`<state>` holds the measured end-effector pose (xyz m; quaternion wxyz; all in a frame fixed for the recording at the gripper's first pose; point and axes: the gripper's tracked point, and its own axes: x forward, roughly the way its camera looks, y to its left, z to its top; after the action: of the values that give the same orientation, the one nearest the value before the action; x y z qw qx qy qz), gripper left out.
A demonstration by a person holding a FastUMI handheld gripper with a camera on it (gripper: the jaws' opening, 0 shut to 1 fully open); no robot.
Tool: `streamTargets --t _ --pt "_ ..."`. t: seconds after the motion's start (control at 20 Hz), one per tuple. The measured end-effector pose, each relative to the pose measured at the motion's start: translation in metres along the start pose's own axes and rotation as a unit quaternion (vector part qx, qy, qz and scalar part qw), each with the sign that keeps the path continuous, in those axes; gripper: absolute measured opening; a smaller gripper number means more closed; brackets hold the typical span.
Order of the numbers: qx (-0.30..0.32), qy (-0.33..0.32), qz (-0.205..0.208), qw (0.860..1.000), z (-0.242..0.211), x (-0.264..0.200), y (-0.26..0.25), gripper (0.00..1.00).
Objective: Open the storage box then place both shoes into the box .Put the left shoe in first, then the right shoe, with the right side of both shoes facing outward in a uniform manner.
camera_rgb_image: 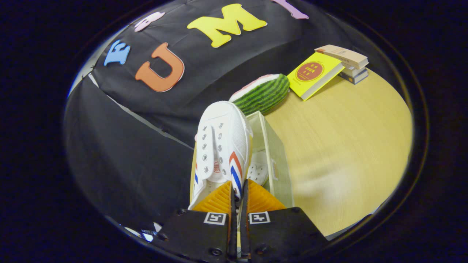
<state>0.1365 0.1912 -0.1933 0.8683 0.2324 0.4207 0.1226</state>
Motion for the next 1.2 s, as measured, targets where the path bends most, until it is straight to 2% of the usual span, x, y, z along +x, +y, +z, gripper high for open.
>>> streamTargets --t 0.1,0.15,0.2,0.25,0.3,0.45,0.65,0.9,1.05,1.2 --pt "-0.009 -0.01 0.023 1.0 0.001 0.002 0.005 0.21" --pt "-0.008 -0.028 0.05 0.998 0.006 0.002 0.016 0.47" --pt "-0.019 -0.042 0.049 0.998 0.009 -0.01 0.018 0.73" --pt "-0.03 -0.055 0.03 0.998 0.015 -0.016 0.011 0.99" --pt "-0.042 -0.062 0.016 0.997 0.021 -0.024 0.004 1.0" --pt "-0.072 -0.087 0.009 0.994 0.032 -0.038 0.005 1.0" --pt "-0.118 -0.138 -0.016 0.983 0.049 -0.071 -0.002 1.0" --pt "-0.19 -0.232 -0.045 0.953 0.071 -0.133 -0.004 1.0" --pt "-0.21 -0.263 -0.047 0.941 0.069 -0.169 -0.002 1.0" --pt "-0.225 -0.309 -0.053 0.923 0.07 -0.21 -0.003 1.0"
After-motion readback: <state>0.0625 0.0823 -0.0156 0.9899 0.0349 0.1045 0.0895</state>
